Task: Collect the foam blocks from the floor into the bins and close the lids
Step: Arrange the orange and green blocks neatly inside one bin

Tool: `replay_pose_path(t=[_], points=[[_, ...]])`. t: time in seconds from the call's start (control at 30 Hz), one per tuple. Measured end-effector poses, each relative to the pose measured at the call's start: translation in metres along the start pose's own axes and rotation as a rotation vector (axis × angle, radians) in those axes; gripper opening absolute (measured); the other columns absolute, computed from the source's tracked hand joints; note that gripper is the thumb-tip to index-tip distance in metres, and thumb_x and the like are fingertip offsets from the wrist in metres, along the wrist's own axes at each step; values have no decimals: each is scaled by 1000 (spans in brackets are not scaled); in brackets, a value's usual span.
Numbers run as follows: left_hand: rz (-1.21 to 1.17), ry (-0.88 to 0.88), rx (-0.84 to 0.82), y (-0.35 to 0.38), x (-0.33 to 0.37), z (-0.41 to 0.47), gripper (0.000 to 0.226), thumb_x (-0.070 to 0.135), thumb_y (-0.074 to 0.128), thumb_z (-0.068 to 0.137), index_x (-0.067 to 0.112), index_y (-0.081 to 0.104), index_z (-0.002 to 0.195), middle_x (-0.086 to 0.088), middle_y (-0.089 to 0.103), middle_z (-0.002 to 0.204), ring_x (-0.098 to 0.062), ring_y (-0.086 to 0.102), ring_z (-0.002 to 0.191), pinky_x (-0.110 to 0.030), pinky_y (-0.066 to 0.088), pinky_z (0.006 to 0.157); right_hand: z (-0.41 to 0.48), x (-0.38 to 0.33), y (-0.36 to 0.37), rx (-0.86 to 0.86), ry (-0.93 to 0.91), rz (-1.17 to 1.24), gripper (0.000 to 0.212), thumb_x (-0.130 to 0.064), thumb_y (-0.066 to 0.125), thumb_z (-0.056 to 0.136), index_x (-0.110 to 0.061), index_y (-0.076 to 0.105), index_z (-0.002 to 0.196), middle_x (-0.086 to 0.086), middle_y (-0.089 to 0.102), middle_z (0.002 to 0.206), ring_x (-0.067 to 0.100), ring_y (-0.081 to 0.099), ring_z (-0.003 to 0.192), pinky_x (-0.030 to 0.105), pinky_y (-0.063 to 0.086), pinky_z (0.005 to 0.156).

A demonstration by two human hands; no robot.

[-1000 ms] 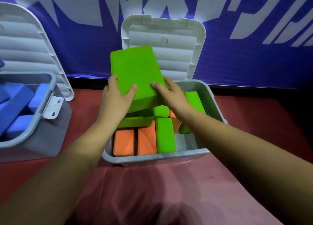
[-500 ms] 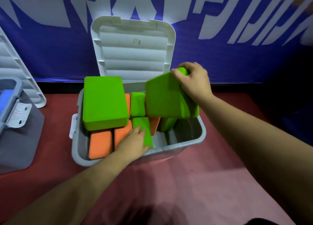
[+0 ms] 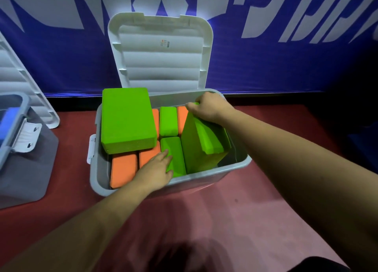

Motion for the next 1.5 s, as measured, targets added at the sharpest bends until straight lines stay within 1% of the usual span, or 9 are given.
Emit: replay_pose_path(t=[0.1, 0.2, 0.37, 0.7, 0.97, 1.1, 1.27, 1.4, 1.5], points=[[-4, -15, 11, -1, -3, 0, 63, 26, 58, 94, 8, 37, 150, -10, 18, 163, -22, 24, 148, -23, 16, 119, 3, 7, 22, -127, 17, 20, 60, -62, 43, 96, -8, 65, 112, 19, 62, 118, 35, 57, 115, 35, 45, 88], [-28, -11, 0, 0, -5, 2, 64, 23, 61, 91, 8, 38, 149, -11, 19, 162, -21, 25, 148, -20, 14, 118, -5, 22, 68, -279, 117, 127, 77, -64, 43, 95, -9, 36, 149, 24, 25, 154, 37, 30, 143, 43, 29, 113], [-66, -59, -41, 7, -11, 3, 69, 18, 59, 91, 6, 29, 152, -11, 11, 164, -22, 11, 151, -33, 14, 122, 0, 35, 102, -234, 137, 594, 55, -24, 62, 94, -11, 34, 139, 18, 46, 136, 28, 51, 118, 34, 41, 92], [30, -60, -66, 4, -8, 2, 65, 23, 55, 95, 1, 29, 150, -17, 16, 162, -27, 15, 150, -34, 17, 120, -1, 51, 155, -72, 179, 447, 56, -41, 61, 95, 0, 37, 126, 31, 50, 127, 44, 54, 113, 44, 43, 89], [-160, 240, 499, -143, 30, -32, 29, 19, 55, 84, 6, 67, 106, -10, 60, 99, -22, 59, 92, -21, 37, 85, 1, 25, 116, 30, 117, 133, 60, -40, 60, 95, -2, 37, 136, 29, 44, 133, 45, 42, 125, 45, 36, 103], [8, -121, 814, -190, -42, -49, 43, 25, 65, 82, 3, 57, 118, -21, 51, 117, -37, 47, 111, -38, 33, 98, -2, -53, 76, 194, -91, 404, 38, -34, 53, 99, 1, 59, 112, 23, 62, 113, 36, 54, 112, 37, 39, 89], [-375, -649, 416, -127, -129, -42, 71, 40, 67, 89, -2, 33, 135, -31, 49, 135, -44, 49, 125, -43, 40, 96, -12, -95, 123, -136, 41, 525, 56, -55, 47, 98, -15, 37, 60, 5, 40, 61, 27, 44, 75, 30, 23, 47], [-454, -528, 531, -125, -111, -38, 58, 43, 64, 91, 4, 44, 130, -21, 61, 127, -38, 58, 115, -38, 46, 87, -15, -84, 116, 9, 71, 802, 45, -57, 67, 84, -16, 53, 97, 10, 62, 95, 27, 61, 96, 35, 48, 76], [-821, -426, 558, -120, -83, -23, 66, 64, 64, 74, 20, 44, 119, -8, 64, 121, -26, 66, 103, -48, 56, 86, -21, -59, 73, 253, 30, 967, 53, -67, 71, 65, -45, 40, 101, 10, 66, 107, 30, 63, 103, 48, 54, 88]])
Point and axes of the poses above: each hand's wrist, its own z-axis towards the middle knuckle, its own y-axis out of the palm, x = y × z, the point moved 9 cm from there along z, towards the middle knuckle
